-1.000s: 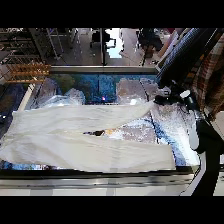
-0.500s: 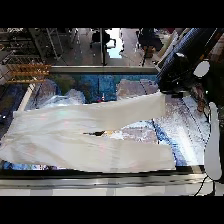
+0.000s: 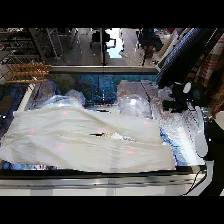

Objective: Fold the clothes and pants, and hang the long-sleeved shirts on hangers.

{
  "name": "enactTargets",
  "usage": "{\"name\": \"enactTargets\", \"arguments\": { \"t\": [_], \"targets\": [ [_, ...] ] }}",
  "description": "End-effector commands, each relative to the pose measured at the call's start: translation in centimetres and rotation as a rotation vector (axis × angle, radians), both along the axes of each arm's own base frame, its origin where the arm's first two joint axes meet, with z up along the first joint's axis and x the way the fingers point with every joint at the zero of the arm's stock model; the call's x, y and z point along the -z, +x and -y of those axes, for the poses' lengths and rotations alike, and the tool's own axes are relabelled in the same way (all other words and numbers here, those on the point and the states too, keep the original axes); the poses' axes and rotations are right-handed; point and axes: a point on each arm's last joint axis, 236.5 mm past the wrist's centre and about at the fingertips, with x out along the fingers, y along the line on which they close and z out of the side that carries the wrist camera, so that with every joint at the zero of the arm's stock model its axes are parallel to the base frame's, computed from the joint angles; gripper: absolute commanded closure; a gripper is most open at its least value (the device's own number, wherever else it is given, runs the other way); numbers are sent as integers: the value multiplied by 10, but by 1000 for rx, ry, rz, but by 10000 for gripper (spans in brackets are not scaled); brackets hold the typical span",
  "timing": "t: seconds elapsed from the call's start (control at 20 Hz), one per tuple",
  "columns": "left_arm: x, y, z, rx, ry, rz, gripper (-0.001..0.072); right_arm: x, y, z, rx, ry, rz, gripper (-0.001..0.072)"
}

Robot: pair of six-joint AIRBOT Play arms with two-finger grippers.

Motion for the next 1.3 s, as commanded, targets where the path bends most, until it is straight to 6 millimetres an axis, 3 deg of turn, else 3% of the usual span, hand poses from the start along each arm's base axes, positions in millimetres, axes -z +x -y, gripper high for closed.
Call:
{"name": "enactTargets", "arguments": {
  "t": [0.0, 0.1, 0.2, 0.35, 0.5, 0.6, 0.75, 0.95, 1.05, 1.25],
  "targets": [
    [12, -36, -27, -35, 94, -147, 101, 12, -46, 7, 44, 235, -127, 287],
    [15, -53, -32, -54, 87, -189, 101, 6, -76, 7, 64, 316, -151, 288],
    [24, -67, -26, -79, 20, -186, 101, 5, -113, 3, 95, 362, -155, 287],
    [49, -90, -11, -135, -89, -167, 101, 12, -189, -13, 173, 447, -204, 278],
    [77, -112, -3, -223, -165, -163, 100, 7, -241, -32, 282, 570, -201, 261],
    [85, -106, 0, -263, -206, -102, 101, 1, -271, -43, 313, 605, -234, 268],
    [95, -95, -1, -288, -202, -54, 101, 7, -312, -45, 342, 530, -338, 268],
    [105, -91, -8, -305, -175, -45, 105, 18, -331, -59, 348, 544, -377, 269],
    [109, -90, -11, -313, -170, -44, 247, 31, -329, -57, 371, 520, -357, 269],
    [110, -90, -11, -305, -166, -41, 501, 50, -306, -38, 429, 447, -236, 269]
  ]
}}
